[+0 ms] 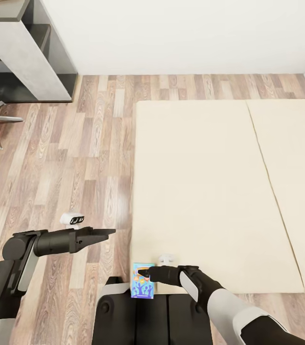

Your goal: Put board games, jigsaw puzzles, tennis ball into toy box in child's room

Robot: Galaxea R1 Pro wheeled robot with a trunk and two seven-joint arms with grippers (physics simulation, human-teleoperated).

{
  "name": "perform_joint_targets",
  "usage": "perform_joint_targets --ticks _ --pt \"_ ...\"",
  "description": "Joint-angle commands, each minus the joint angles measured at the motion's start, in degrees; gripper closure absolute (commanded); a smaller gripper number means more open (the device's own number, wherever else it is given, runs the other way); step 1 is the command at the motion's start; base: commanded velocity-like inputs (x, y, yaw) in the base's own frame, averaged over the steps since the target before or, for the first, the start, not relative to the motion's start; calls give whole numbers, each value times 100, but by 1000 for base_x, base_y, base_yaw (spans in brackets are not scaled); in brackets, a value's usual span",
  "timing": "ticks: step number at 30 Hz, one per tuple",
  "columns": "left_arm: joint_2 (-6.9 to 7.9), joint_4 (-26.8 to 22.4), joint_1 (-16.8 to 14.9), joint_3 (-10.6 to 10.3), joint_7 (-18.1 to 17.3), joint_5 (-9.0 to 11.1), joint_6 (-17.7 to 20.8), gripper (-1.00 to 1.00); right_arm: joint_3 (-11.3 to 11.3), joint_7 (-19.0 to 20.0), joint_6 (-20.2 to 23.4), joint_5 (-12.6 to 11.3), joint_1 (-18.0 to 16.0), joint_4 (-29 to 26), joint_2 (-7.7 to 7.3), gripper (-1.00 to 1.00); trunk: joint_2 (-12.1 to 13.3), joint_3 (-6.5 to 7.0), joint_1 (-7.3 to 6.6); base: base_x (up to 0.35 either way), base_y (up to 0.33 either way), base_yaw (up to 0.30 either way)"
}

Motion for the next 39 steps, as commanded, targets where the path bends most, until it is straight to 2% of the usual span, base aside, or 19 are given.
perform_joint_targets --ticks 1,39 --pt "2 -1 -1 -1 -22 -3 62 -100 19 1 33 -43 -2 -3 -3 -100 -9 -6 3 0 81 15" --pt "11 -1 -1 0 -22 -5 62 -100 33 -7 31 -25 -2 -4 -2 -100 -9 -7 3 0 18 1"
